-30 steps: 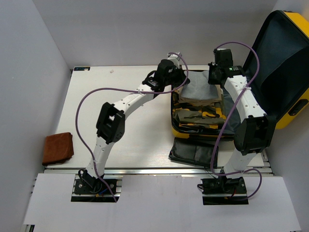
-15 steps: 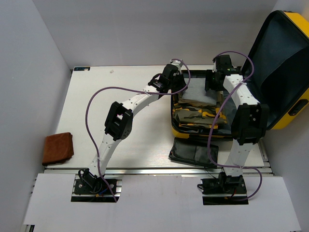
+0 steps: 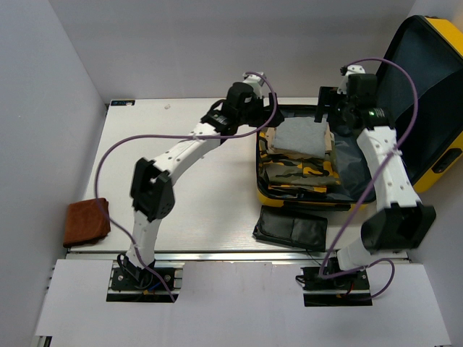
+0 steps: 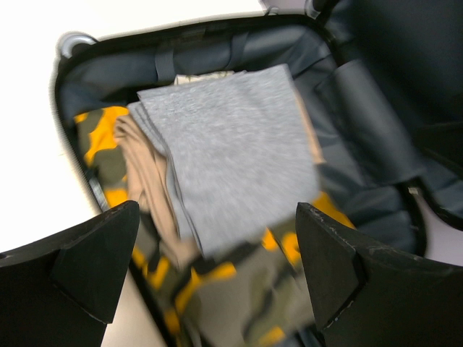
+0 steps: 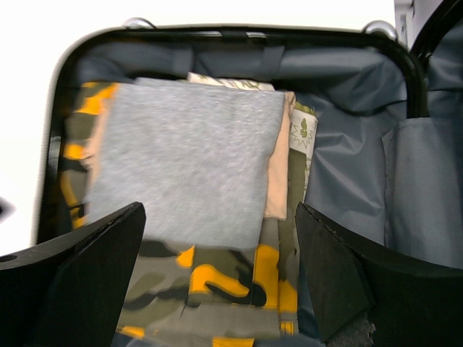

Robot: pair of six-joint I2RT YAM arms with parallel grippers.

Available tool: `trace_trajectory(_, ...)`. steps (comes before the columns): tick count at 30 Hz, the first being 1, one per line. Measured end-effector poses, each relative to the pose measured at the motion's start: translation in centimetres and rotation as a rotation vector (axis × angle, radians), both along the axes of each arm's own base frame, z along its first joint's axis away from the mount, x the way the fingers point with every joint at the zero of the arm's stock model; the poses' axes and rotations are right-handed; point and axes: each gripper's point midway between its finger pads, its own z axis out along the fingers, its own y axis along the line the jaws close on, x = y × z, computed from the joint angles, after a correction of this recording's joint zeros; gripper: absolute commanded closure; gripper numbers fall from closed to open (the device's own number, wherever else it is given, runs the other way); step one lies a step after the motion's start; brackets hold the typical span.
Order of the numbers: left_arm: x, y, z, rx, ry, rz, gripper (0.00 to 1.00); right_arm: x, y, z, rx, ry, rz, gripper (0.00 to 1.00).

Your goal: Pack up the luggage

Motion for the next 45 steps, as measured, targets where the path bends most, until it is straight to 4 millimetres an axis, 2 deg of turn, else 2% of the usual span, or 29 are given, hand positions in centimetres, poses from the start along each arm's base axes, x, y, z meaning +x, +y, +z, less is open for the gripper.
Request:
trace_trajectory(2,-1.6,2.3,3.1,-0.010,-0.031,0.036,0.02,-1.6,0.3,1.8,0.021,-0.052,0.014,0.11)
trace_trajectory(4,-3.8,5.4,5.3,-0.006,-0.045,0.089,0.02,-2.6,0.9,2.7,0.041,-0.082,0.040,0.11)
trace_trajectory(6,-5.7,9.7,6.8,0.005,-0.053,0.201,0.02,-3.1,1.5,2.8,0.056,-0.089,0.068,0.11)
trace_trajectory(8,-7.2,15.3,6.6,0.042,-0.029,0.373,0.02,-3.2,2.4,2.3,0.068,-0.078,0.102,0.11)
trace_trajectory(10,-8.4,21.8,5.2,0.091,0.028,0.589,0.02,-3.0,3.3,1.6,0.076,-0.060,0.132,0.11)
trace_trajectory(12,-9.6,28.2,2.9,0.151,0.099,0.810,0.02,-2.7,4.5,0.9,0.086,-0.045,0.173,0.11)
trace_trajectory(14,-11.1,34.8,-0.4,0.220,0.179,1.042,0.02,-2.3,5.9,0.0,0.089,-0.025,0.216,0.11)
trace_trajectory(17,-14.3,42.6,-5.3,0.331,0.312,1.338,0.02,-1.6,8.0,-1.5,0.075,0.015,0.266,0.11)
trace_trajectory(20,-17.9,49.0,-9.3,0.438,0.457,1.580,0.02,-1.1,9.6,-2.8,0.046,0.042,0.294,0.11)
trace_trajectory(24,-20.2,55.1,-12.2,0.476,0.606,1.810,0.02,-1.2,10.4,-3.5,0.015,0.058,0.300,0.11)
trace_trajectory(28,-21.8,59.1,-14.7,0.463,0.726,1.945,0.02,-1.2,10.3,-3.6,-0.006,0.056,0.286,0.11)
trace_trajectory(31,-22.7,60.8,-16.5,0.451,0.791,2.002,0.02,-1.1,10.1,-3.6,-0.027,0.054,0.269,0.11)
trace_trajectory(34,-23.0,61.6,-18.7,0.436,0.869,2.020,0.03,-1.0,9.9,-3.8,-0.042,0.056,0.257,0.11)
trace_trajectory(36,-23.2,61.7,-20.6,0.431,0.930,2.015,0.11,-1.0,10.0,-3.9,-0.049,0.058,0.257,0.11)
trace_trajectory(38,-22.7,61.7,-21.8,0.421,0.944,2.016,0.24,-1.1,9.9,-4.1,-0.056,0.065,0.255,0.11)
trace_trajectory(39,-22.5,61.7,-21.9,0.414,0.936,2.017,0.34,-1.1,10.0,-4.2,-0.059,0.067,0.256,0.11)
trace_trajectory(40,-22.0,61.6,-22.0,0.396,0.923,2.015,0.58,-1.2,10.0,-4.2,-0.061,0.068,0.257,0.11)
trace_trajectory(42,-20.9,61.4,-22.4,0.350,0.899,2.001,0.82,-1.2,10.1,-4.2,-0.063,0.067,0.260,0.11)
trace_trajectory(43,-20.6,61.3,-22.5,0.345,0.894,1.988,0.99,-1.2,10.2,-4.2,-0.063,0.067,0.261,0.11)
trace_trajectory(45,-20.3,61.0,-22.7,0.349,0.883,1.950,1.00,-1.3,10.4,-4.1,-0.063,0.064,0.268,0.11)
